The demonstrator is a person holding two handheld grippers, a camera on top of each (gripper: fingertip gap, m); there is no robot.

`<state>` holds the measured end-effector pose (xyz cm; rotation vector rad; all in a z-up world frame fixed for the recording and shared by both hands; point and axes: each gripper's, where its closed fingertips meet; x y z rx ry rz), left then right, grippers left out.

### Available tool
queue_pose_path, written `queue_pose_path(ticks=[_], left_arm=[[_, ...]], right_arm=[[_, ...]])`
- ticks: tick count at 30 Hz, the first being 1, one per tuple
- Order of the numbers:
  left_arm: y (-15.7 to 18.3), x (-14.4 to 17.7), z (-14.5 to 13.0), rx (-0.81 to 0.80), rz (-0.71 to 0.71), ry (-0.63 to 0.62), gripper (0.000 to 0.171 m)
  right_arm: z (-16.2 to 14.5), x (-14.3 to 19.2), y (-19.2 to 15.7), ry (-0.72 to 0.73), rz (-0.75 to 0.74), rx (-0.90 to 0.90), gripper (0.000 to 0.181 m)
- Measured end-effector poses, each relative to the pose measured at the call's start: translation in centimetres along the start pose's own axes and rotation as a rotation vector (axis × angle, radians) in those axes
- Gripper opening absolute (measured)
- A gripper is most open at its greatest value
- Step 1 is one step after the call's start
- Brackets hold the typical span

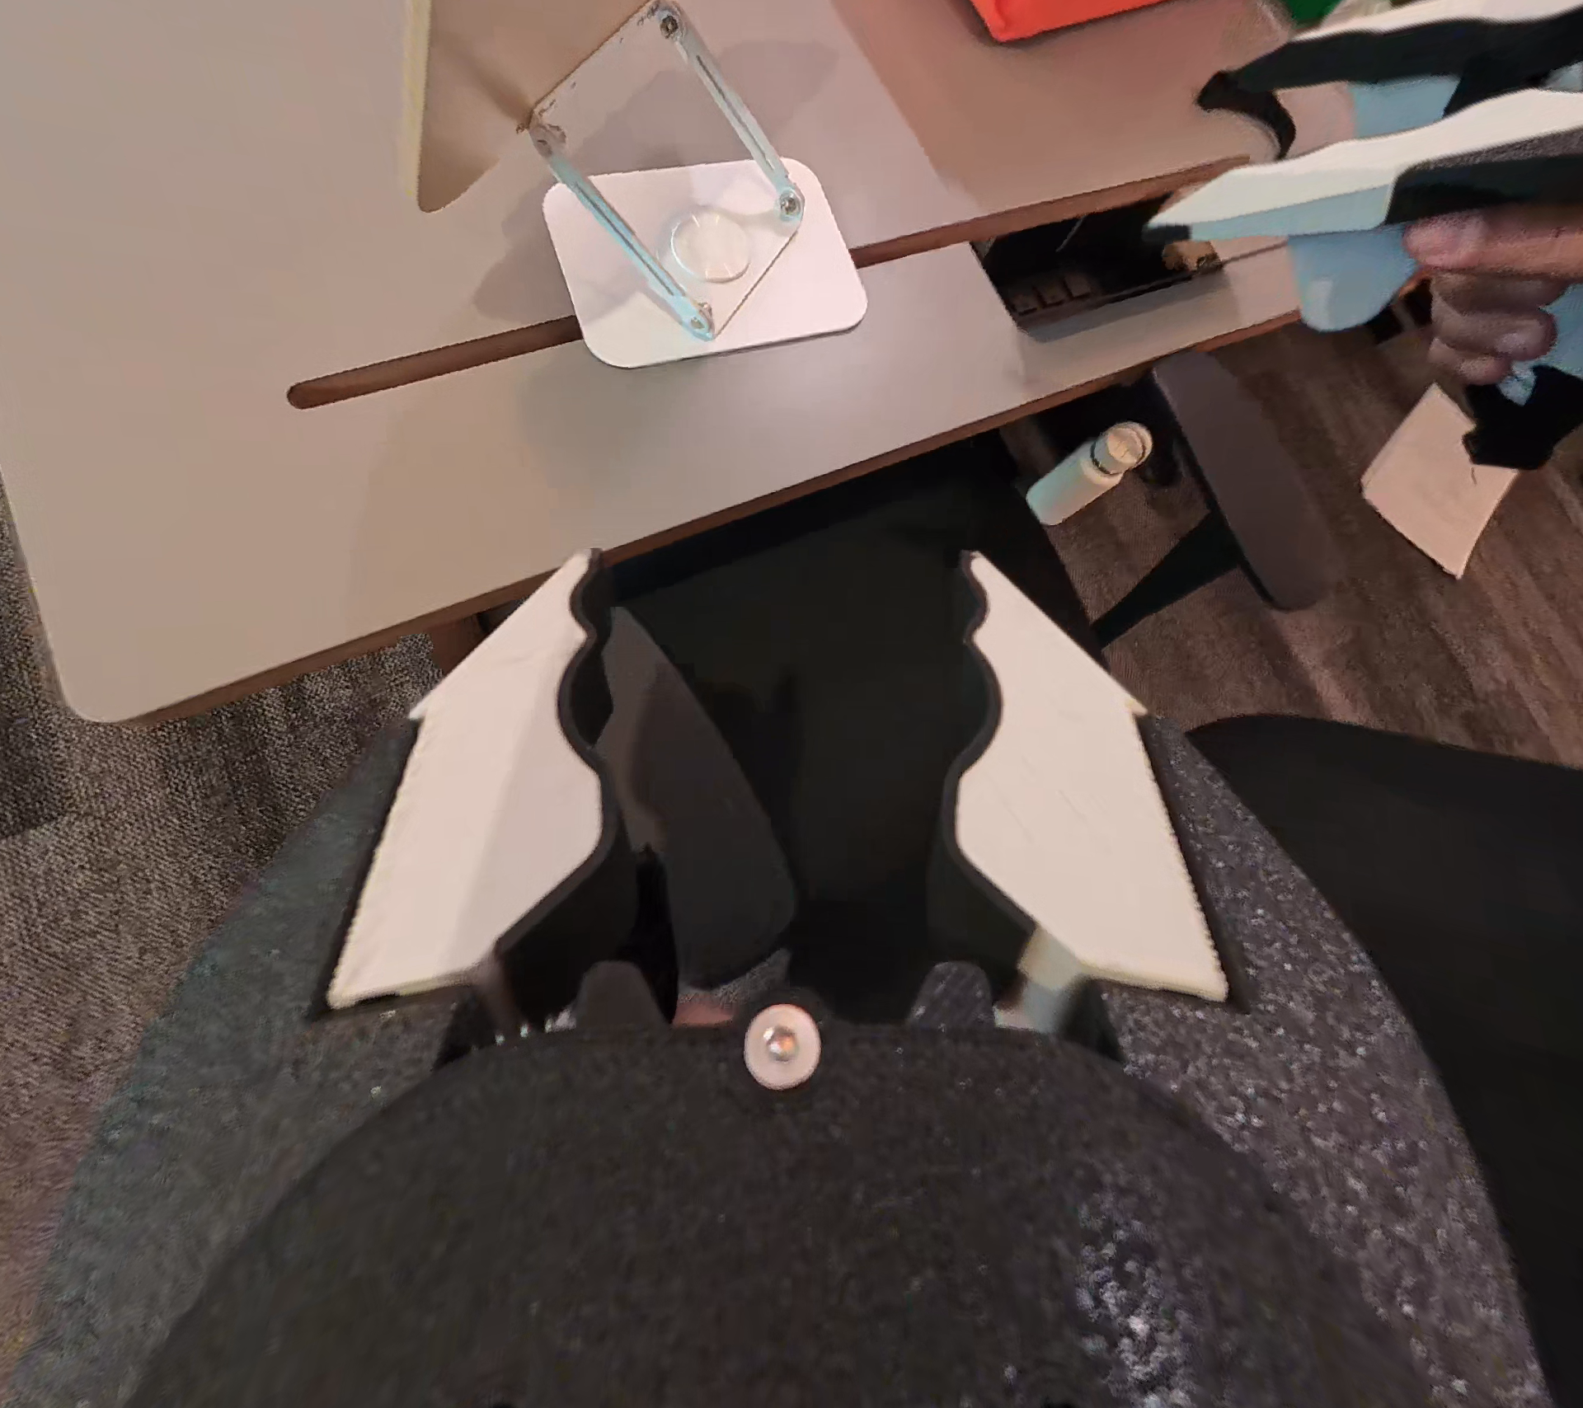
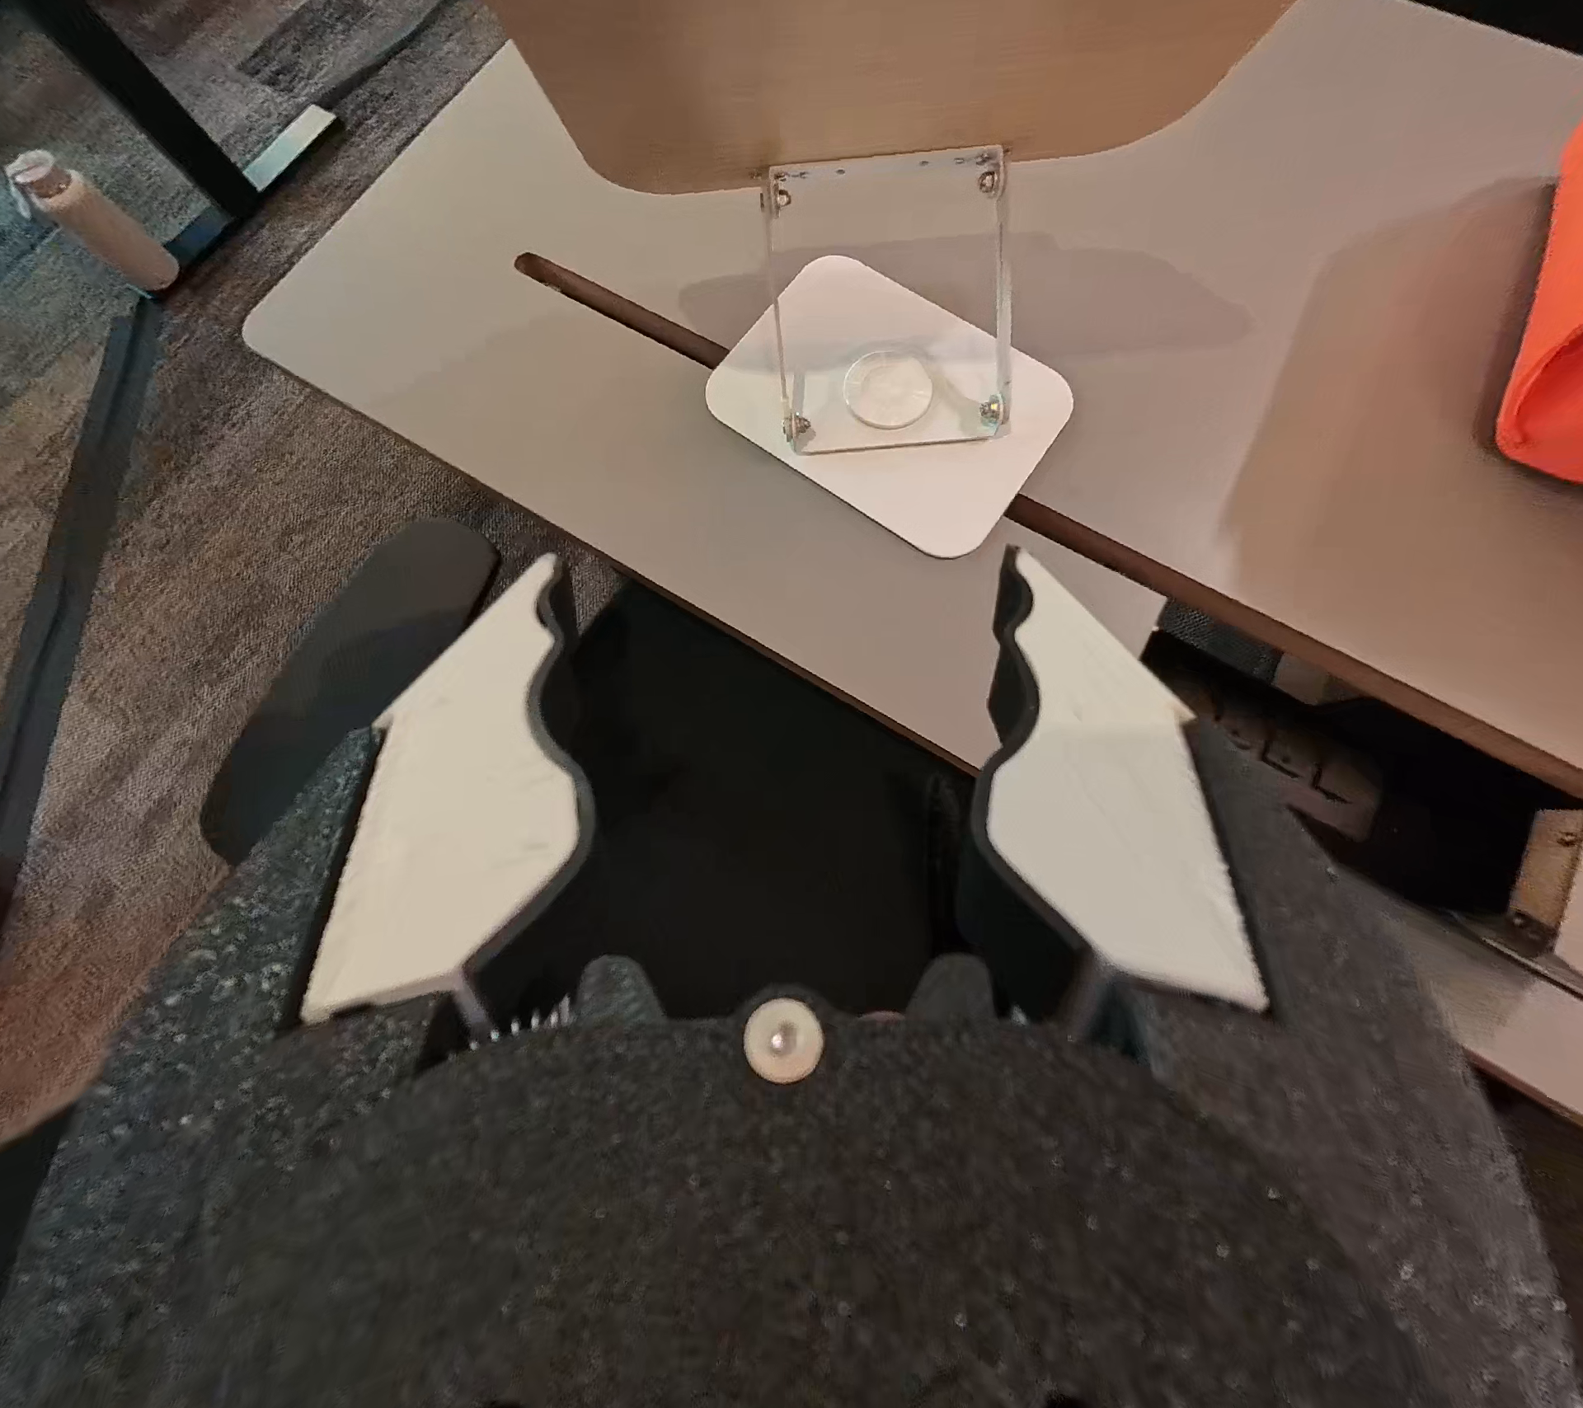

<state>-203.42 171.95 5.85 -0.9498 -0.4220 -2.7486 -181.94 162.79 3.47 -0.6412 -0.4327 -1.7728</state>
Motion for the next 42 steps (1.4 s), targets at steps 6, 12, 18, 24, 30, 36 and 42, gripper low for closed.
queue_pose_path(ticks=[6,12,18,24,30,36,42], left_arm=[[-7.1,-1.4,0.1,-0.084,-0.083,-0.081,0.078],[-11.8,-2.4,1.9,-0.152,-0.187,-0.125,0.077],[-15.2,-5.4,4.2,-0.236,-0.329,-0.223,0.075],[-19.2,-8.8,6.6,-0.438,-0.512,-0.328,0.077],[-25.1,-11.3,9.5,-0.566,-0.625,-0.395,0.078],[-27.2,-16.0,13.3,-0.665,-0.740,-0.353,0.076],[-26.1,-23.1,19.1,-0.771,-0.882,-0.287,0.076]], right_arm=[[0.3,-4.3,-2.0,-0.001,-0.078,-0.097,0.099],[1.6,-7.2,-4.8,-0.020,-0.146,-0.175,0.099],[3.1,-9.2,-5.9,-0.019,-0.233,-0.262,0.098],[3.4,-11.4,-6.9,-0.009,-0.335,-0.412,0.100],[3.2,-12.7,-9.3,-0.026,-0.443,-0.528,0.099],[2.3,-14.3,-10.7,-0.019,-0.570,-0.636,0.098],[0.7,-17.0,-11.6,0.030,-0.671,-0.745,0.099]])
Point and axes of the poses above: each gripper's, where its closed fingertips meet, x back along the fingers, z out of its top, y = z × x across the jaws, and after that the axes turned 2 degrees about y, right-handed
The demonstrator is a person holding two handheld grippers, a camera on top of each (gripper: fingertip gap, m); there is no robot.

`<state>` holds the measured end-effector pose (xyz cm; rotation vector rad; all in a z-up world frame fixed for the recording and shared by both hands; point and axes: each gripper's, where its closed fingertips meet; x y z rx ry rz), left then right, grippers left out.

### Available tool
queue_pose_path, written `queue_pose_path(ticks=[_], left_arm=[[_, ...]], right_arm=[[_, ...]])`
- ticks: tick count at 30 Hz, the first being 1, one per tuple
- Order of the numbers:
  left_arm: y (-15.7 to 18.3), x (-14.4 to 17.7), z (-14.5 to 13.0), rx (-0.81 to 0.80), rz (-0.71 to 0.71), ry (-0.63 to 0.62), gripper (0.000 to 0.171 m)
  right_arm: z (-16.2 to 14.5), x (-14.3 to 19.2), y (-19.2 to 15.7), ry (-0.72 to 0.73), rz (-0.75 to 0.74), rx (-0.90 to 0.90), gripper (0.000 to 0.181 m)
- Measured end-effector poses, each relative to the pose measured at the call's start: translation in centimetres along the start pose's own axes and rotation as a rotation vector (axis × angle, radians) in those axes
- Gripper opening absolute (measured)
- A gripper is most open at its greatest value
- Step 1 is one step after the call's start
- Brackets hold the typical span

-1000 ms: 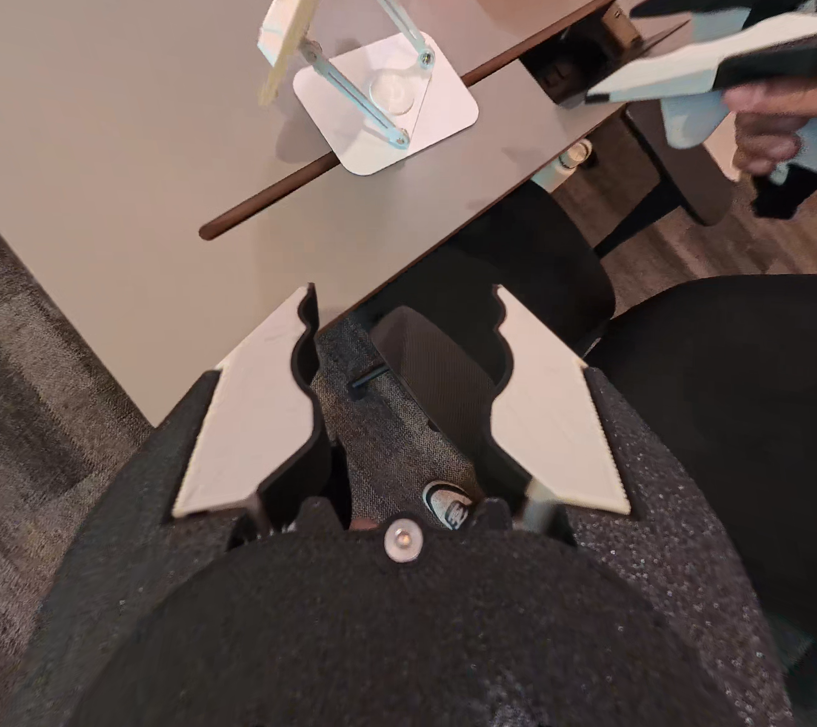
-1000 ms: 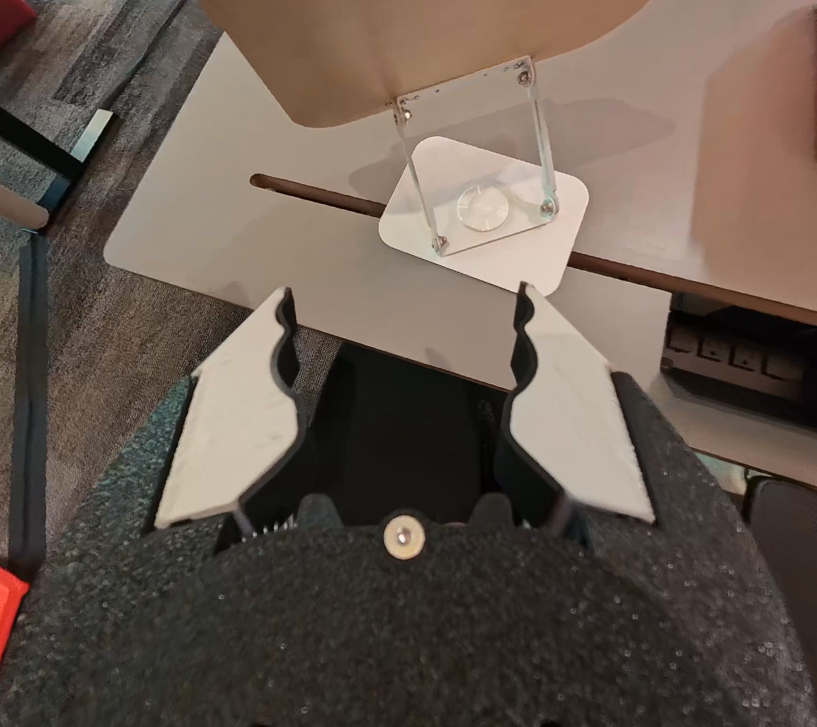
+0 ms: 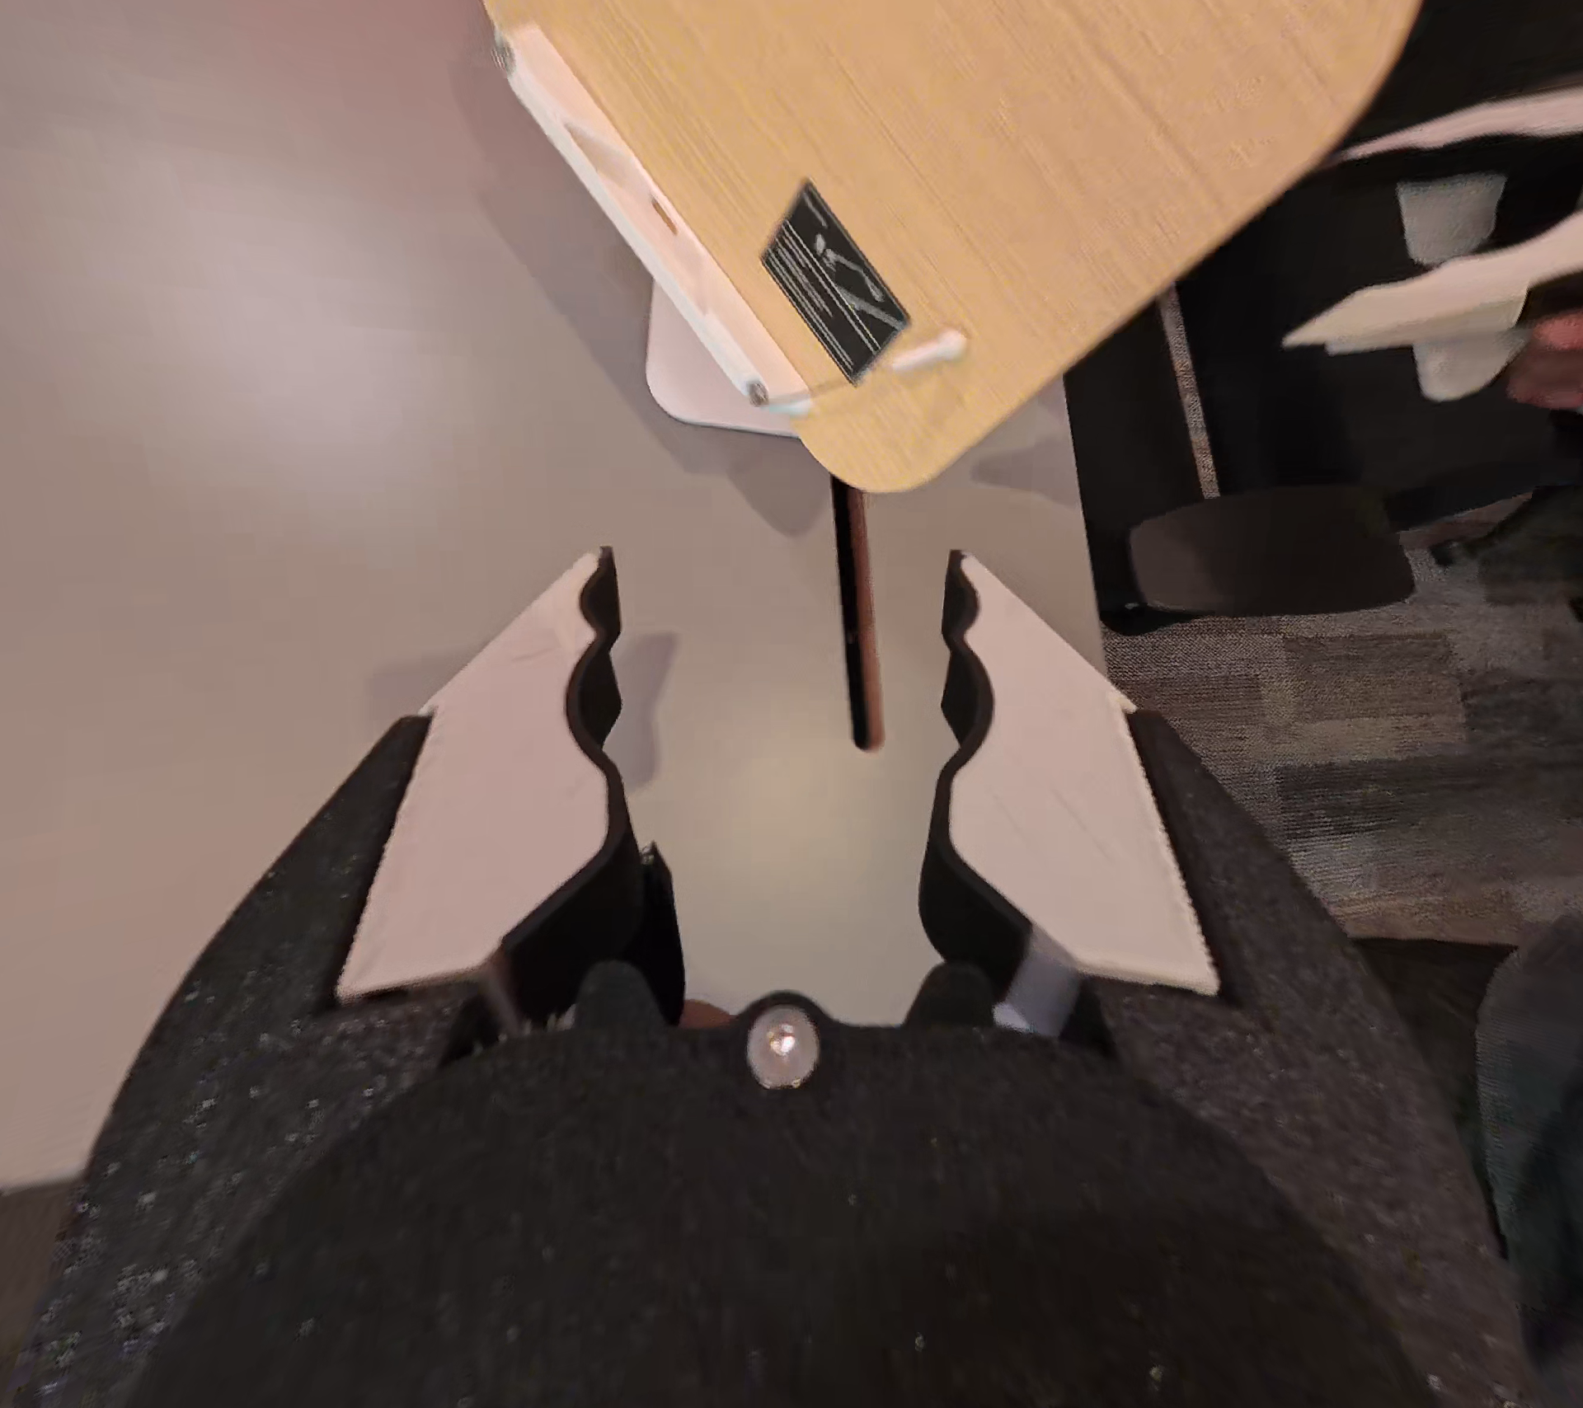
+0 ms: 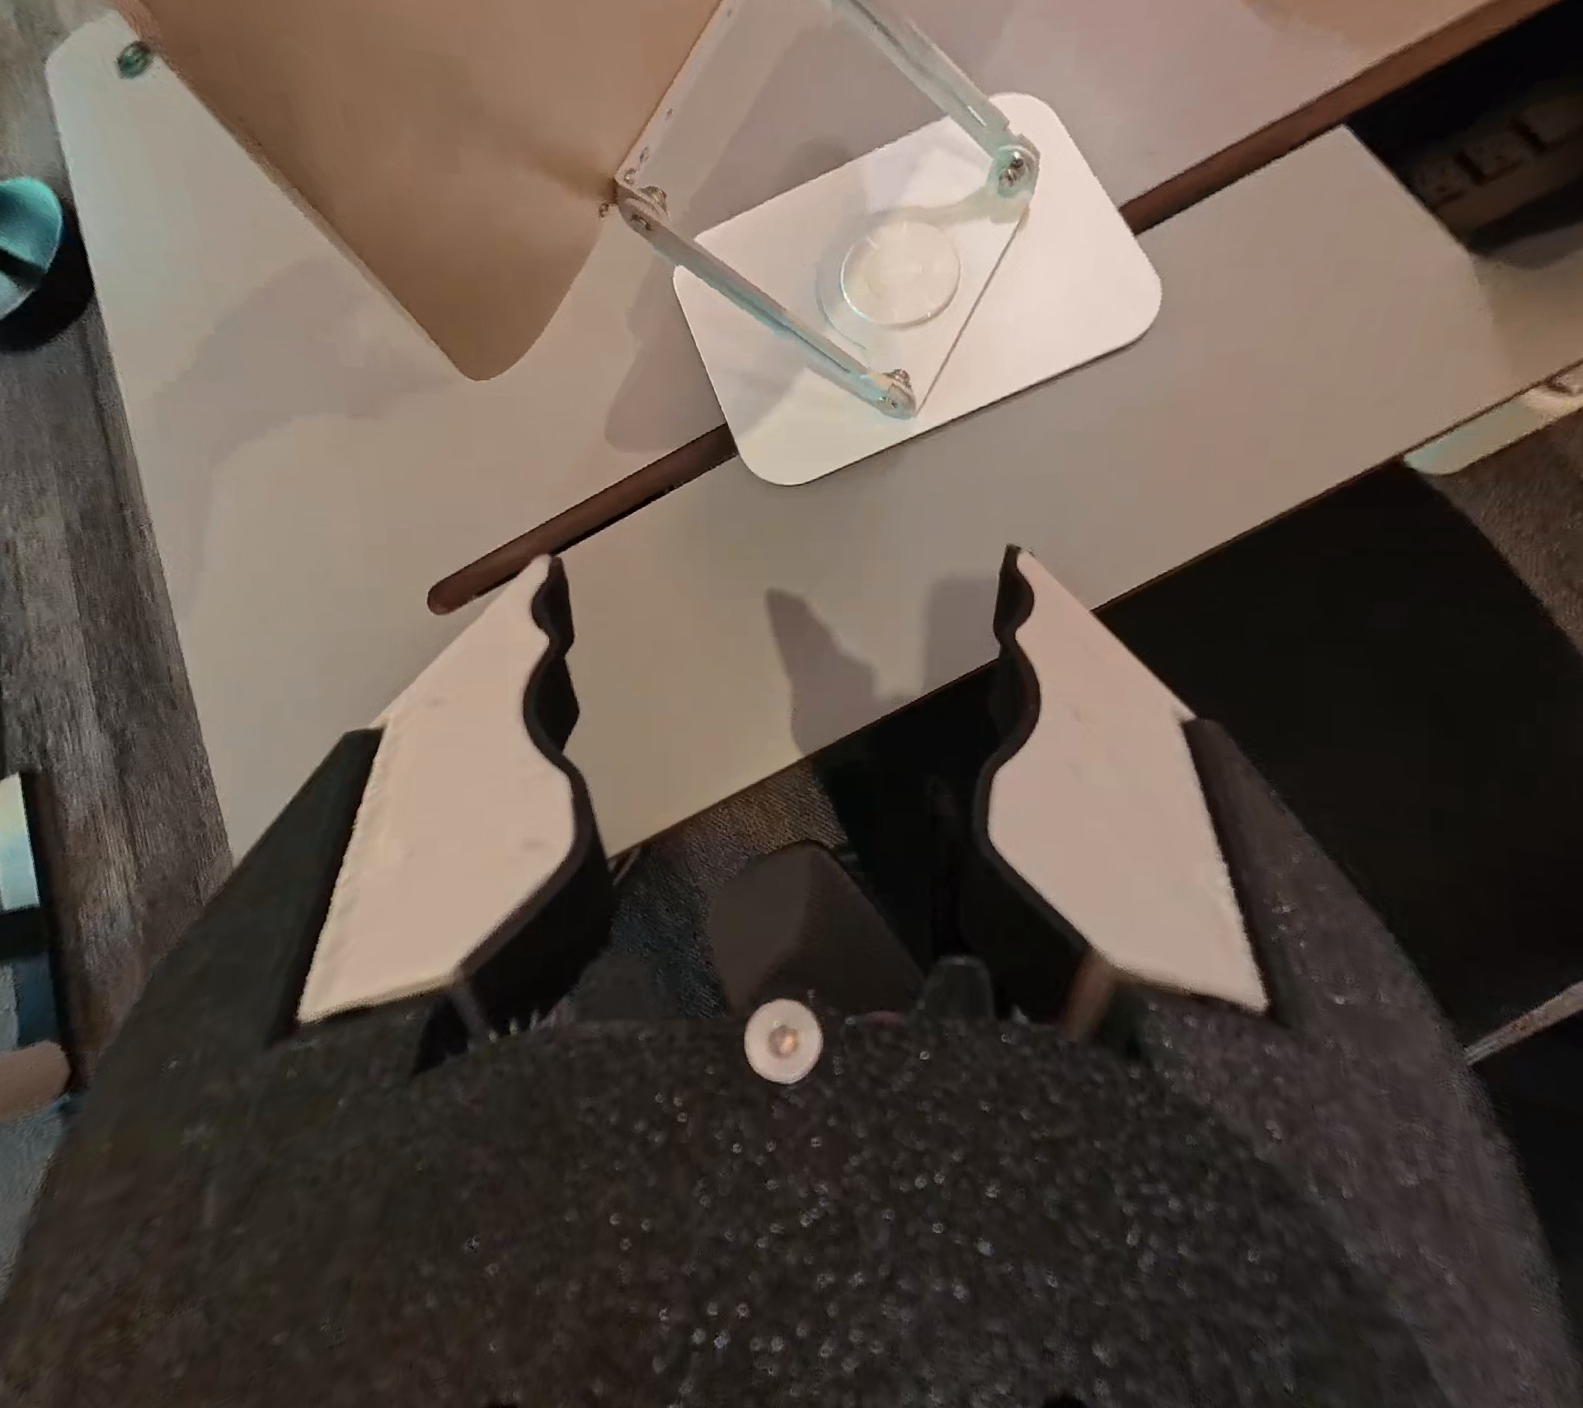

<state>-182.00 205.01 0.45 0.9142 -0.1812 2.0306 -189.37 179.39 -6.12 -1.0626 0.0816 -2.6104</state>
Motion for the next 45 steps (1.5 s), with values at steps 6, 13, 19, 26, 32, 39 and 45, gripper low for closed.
queue_pose_path(ticks=[6,13,19,26,32,39,45], left_arm=[[-6.2,-2.4,2.8,-0.097,-0.139,-0.083,0.073],[-11.6,-7.2,6.5,-0.254,-0.290,-0.159,0.072],[-13.6,-12.0,7.6,-0.419,-0.483,-0.286,0.071],[-17.6,-17.1,8.9,-0.652,-0.645,-0.407,0.070],[-20.7,-22.5,10.0,-0.864,-0.733,-0.542,0.070],[-21.1,-29.6,13.4,-1.157,-0.769,-0.630,0.066],[-19.0,-33.6,16.0,-1.197,-0.816,-0.607,0.069]], right_arm=[[-1.5,-1.4,-1.2,-0.002,-0.104,-0.156,0.099],[-0.8,-2.4,-3.6,0.021,-0.201,-0.288,0.098],[-1.7,-4.0,-6.3,0.043,-0.333,-0.430,0.098],[-2.0,-7.3,-11.1,0.120,-0.539,-0.651,0.096],[-0.4,-10.5,-15.5,0.197,-0.719,-0.777,0.093],[2.1,-15.6,-19.3,0.266,-0.853,-0.843,0.094],[5.0,-19.9,-21.7,0.367,-0.899,-0.874,0.092]])
Point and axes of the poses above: each gripper's, where its closed fingertips meet, x back along the fingers, z out of its top, y = z × x across the jaws, and after that the axes turned 2 degrees about y, right-handed
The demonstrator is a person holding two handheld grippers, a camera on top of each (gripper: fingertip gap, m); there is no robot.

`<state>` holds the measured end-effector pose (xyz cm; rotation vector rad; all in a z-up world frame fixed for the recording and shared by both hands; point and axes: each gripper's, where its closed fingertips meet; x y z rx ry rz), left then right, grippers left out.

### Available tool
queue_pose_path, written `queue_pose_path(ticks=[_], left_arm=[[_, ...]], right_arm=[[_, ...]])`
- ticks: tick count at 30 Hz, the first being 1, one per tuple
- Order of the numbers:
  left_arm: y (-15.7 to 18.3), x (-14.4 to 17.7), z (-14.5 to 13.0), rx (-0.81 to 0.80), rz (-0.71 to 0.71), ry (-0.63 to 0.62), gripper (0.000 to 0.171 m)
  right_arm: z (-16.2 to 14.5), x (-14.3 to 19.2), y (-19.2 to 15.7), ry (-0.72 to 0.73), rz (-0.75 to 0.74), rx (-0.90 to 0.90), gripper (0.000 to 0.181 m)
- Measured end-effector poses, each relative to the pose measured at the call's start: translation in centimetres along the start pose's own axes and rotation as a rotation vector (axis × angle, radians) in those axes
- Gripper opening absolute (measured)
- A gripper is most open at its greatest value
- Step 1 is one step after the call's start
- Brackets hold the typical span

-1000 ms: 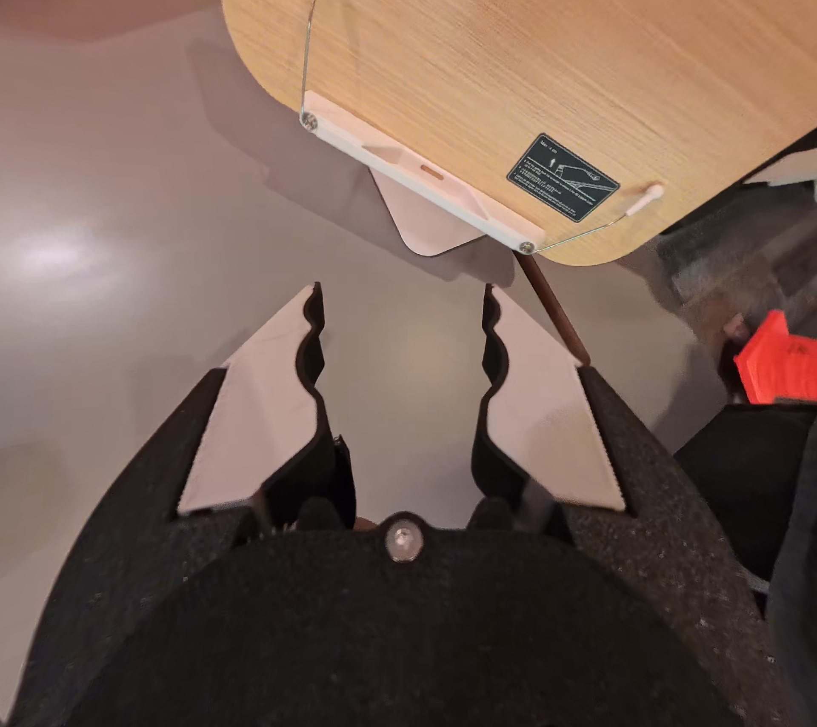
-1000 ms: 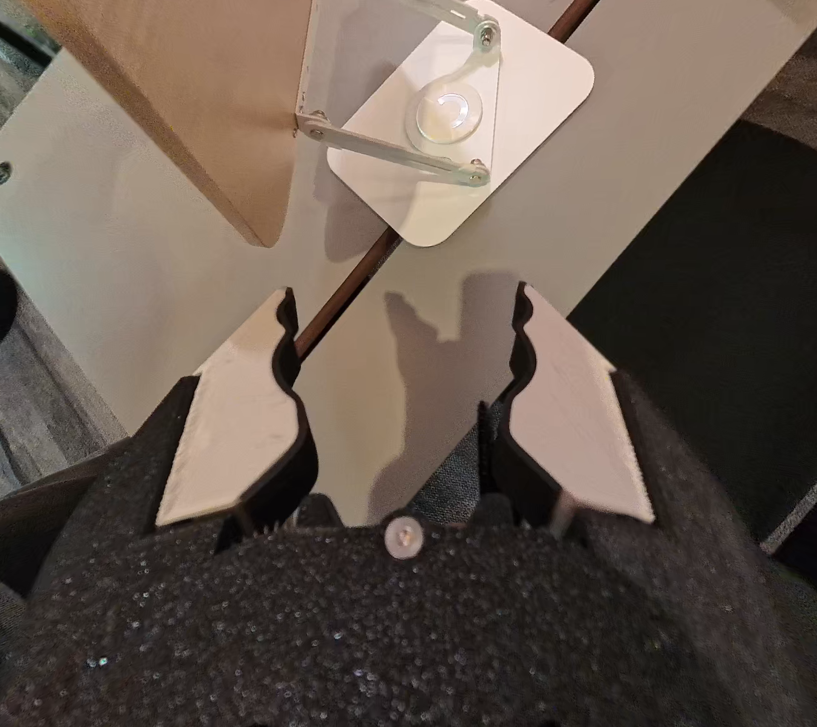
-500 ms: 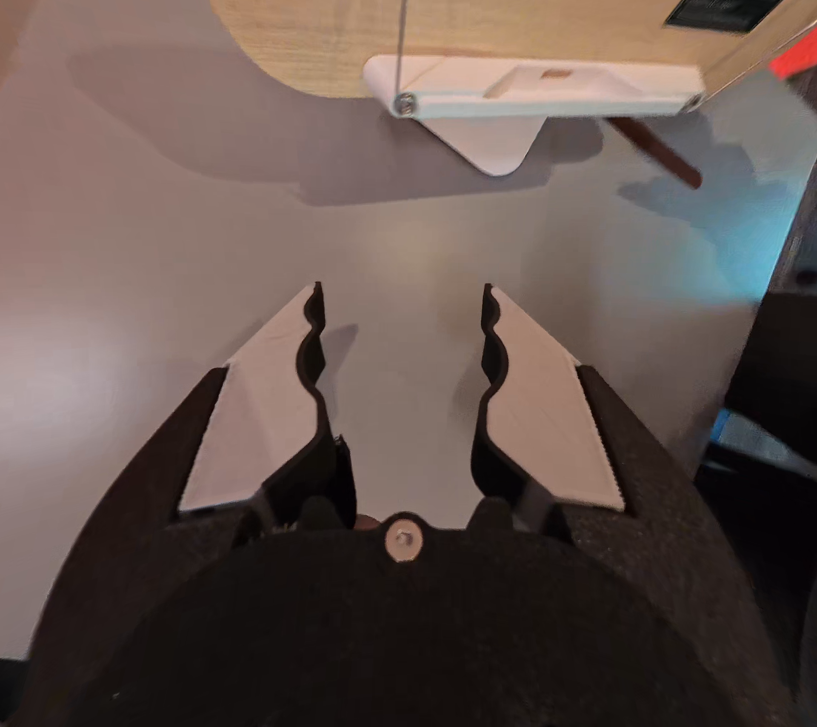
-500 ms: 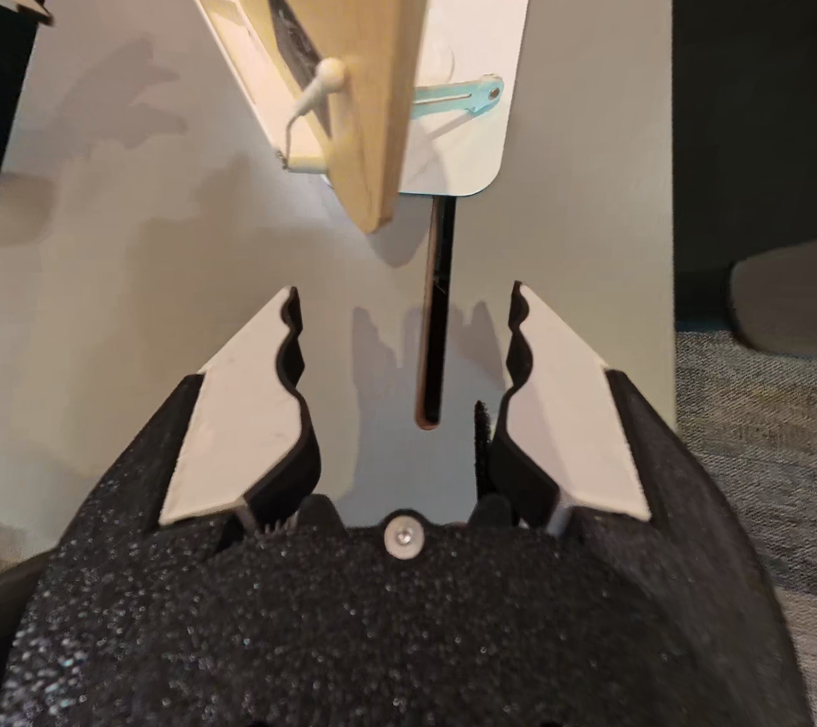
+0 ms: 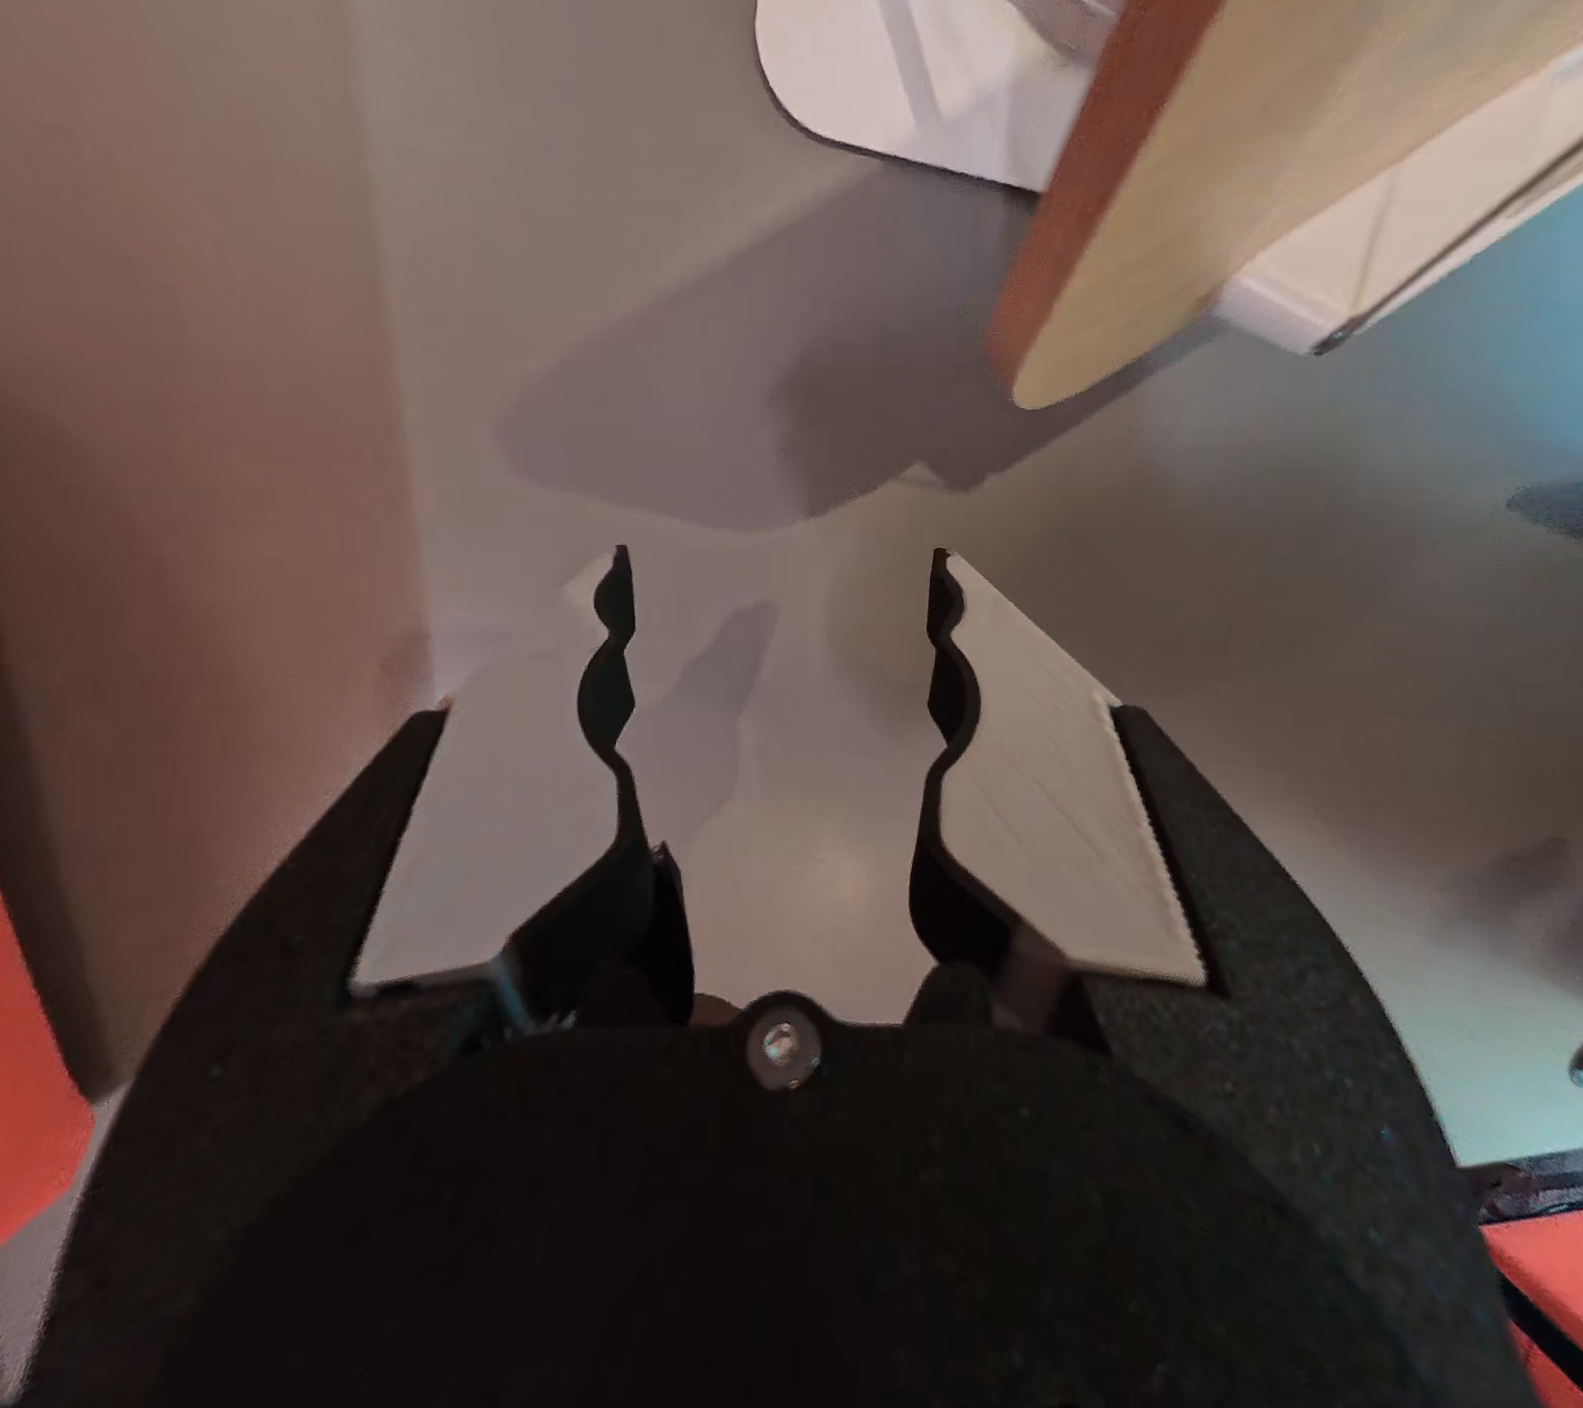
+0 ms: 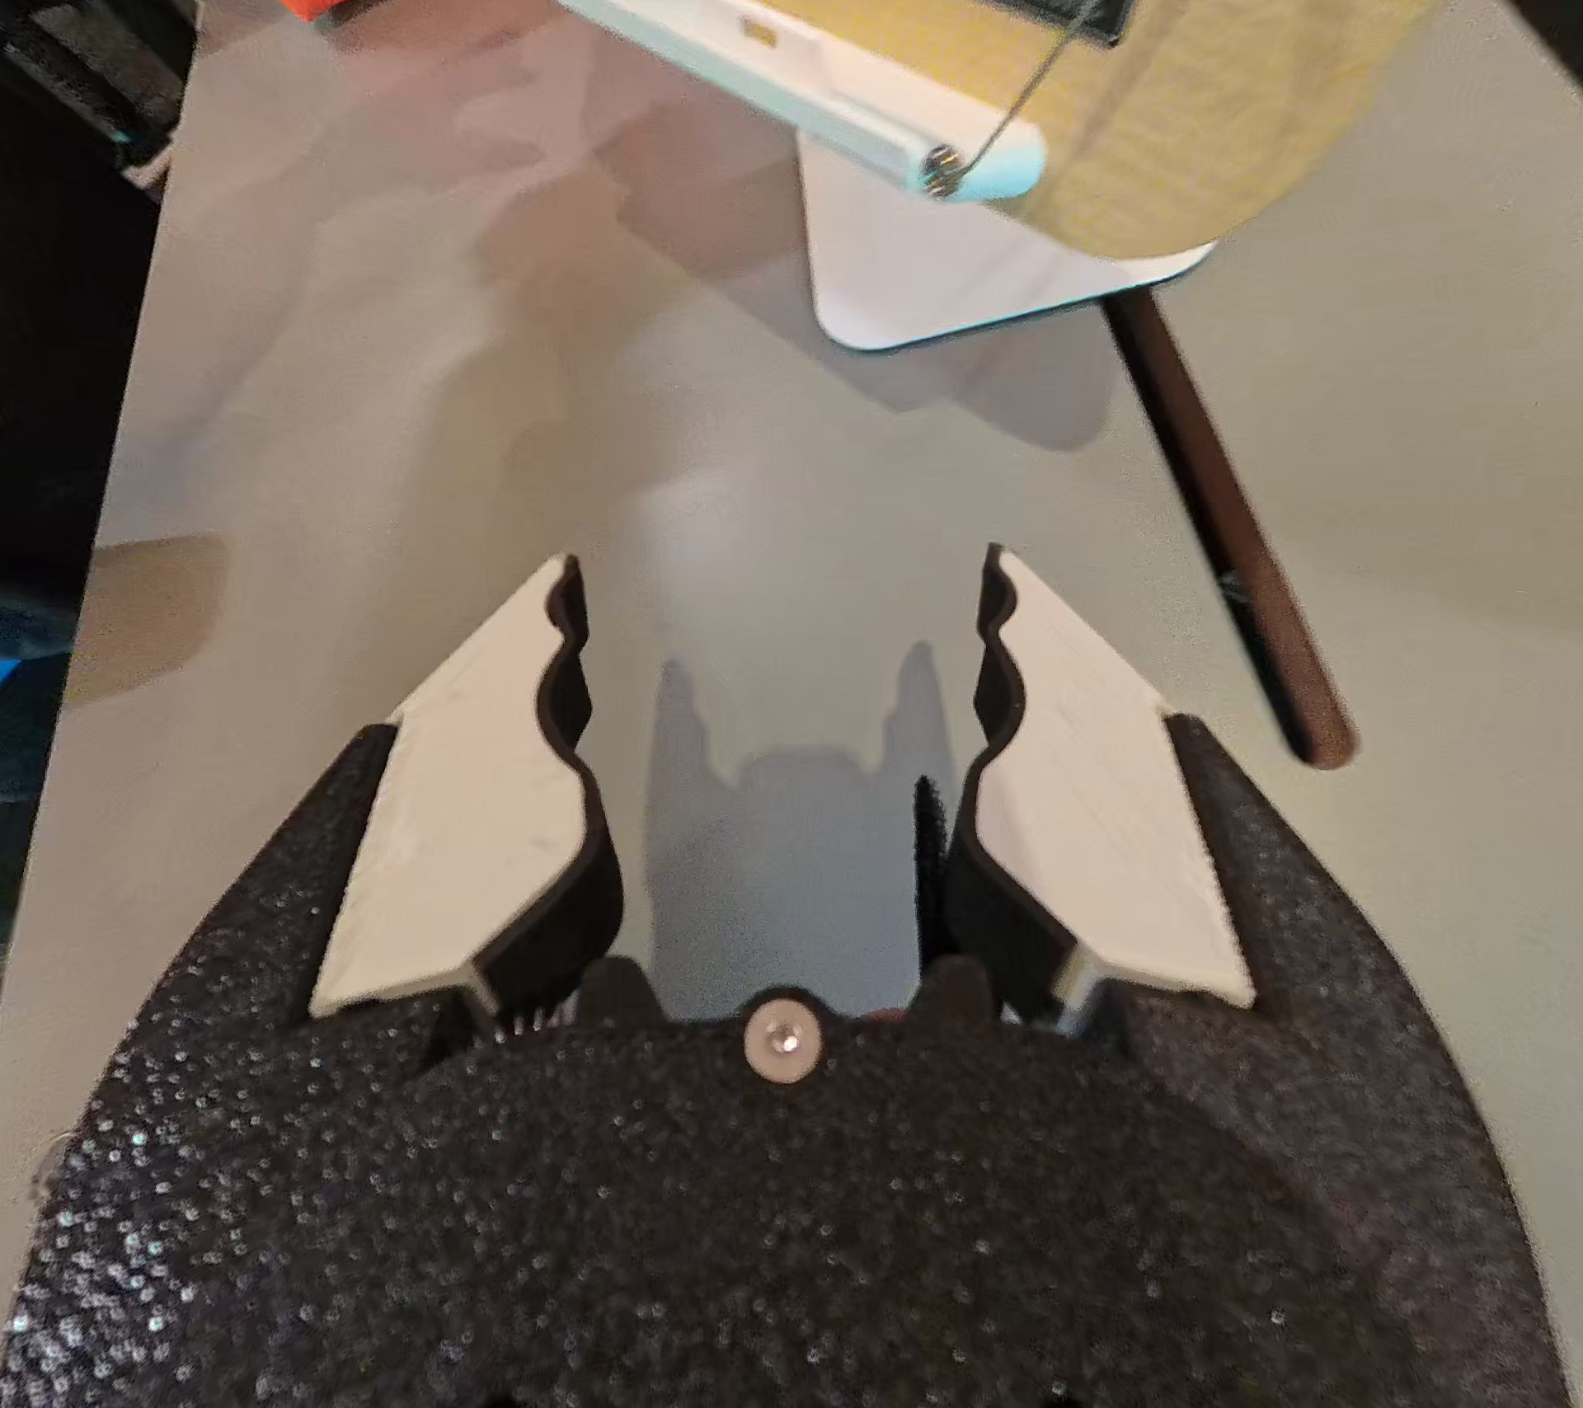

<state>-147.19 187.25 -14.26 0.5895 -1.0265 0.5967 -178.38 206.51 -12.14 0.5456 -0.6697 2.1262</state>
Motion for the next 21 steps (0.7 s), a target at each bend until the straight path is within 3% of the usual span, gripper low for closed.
queue_pose_path(ticks=[5,10,13,17,21], left_arm=[[-0.4,-0.4,-0.1,-0.044,0.002,-0.013,0.070],[-0.3,0.1,-0.2,-0.037,0.005,-0.011,0.071],[-0.2,0.6,0.0,0.016,0.019,0.024,0.071],[0.9,1.5,0.2,0.128,0.061,0.105,0.072],[2.8,2.1,-0.1,0.263,0.148,0.188,0.076]], right_arm=[[-1.8,-0.9,-2.6,-0.034,0.026,-0.001,0.091],[-2.0,-0.9,-2.0,-0.072,0.046,0.024,0.090],[-1.0,-0.1,-0.3,-0.074,0.053,0.027,0.085],[1.8,1.1,2.4,-0.065,0.183,-0.044,0.087],[5.9,1.3,8.5,-0.045,0.258,0.004,0.088]])
Point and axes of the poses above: each gripper's, where its closed fingertips meet, x back along the fingers, z out of its top, y = z × x across the jaws, and after that the axes turned 2 degrees about y, right-handed
